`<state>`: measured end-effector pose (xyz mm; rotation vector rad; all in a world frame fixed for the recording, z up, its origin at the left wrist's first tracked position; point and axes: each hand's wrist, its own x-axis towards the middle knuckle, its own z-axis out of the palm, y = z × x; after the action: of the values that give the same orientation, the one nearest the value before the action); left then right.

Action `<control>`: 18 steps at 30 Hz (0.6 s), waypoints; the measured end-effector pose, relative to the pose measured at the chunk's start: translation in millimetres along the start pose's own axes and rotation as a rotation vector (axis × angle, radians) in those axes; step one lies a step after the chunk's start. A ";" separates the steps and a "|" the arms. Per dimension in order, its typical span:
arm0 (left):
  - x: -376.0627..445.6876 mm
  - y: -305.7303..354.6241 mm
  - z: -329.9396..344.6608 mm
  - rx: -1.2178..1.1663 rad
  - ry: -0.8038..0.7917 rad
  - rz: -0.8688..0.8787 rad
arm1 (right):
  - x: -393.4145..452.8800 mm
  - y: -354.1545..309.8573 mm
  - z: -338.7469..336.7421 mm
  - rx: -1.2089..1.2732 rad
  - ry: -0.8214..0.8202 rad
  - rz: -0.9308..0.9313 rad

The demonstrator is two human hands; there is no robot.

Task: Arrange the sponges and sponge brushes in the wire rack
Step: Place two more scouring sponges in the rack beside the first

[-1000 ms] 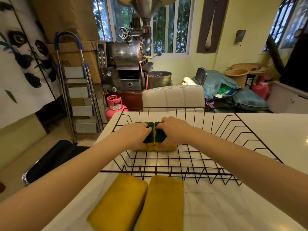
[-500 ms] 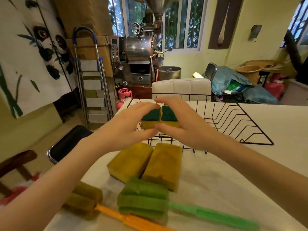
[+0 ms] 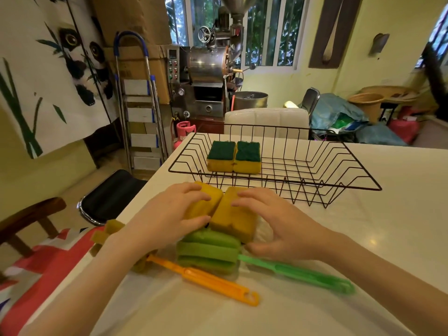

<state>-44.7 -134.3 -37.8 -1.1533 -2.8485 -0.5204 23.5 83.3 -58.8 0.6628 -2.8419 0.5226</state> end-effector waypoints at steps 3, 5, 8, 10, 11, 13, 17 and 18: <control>2.9 -0.7 -0.1 -0.006 -0.094 -0.075 | 2.3 1.1 12.7 -0.067 0.004 0.025; 6.1 0.5 -2.4 -0.012 -0.120 -0.098 | 2.8 2.4 16.9 -0.124 0.031 0.012; 10.0 2.3 -4.4 0.003 -0.124 -0.122 | 0.6 5.6 16.0 -0.166 0.039 -0.004; 11.9 3.5 -3.5 0.018 -0.114 -0.137 | -2.0 5.9 13.6 -0.204 0.060 -0.029; 13.1 3.9 -2.5 0.028 -0.110 -0.153 | -2.9 4.8 11.7 -0.214 0.087 -0.042; 15.6 3.6 -0.8 0.041 -0.103 -0.198 | -3.8 3.3 7.3 -0.187 0.127 -0.047; 18.8 4.9 -0.4 0.054 -0.118 -0.244 | -4.4 -0.1 -11.2 -0.096 0.255 -0.002; 19.5 5.5 -0.6 0.057 -0.124 -0.247 | -5.3 0.5 -15.1 -0.099 0.293 0.003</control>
<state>-55.2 -117.7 -32.7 -0.8580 -3.1110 -0.3845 29.3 91.6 -46.3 0.5172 -2.5749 0.4359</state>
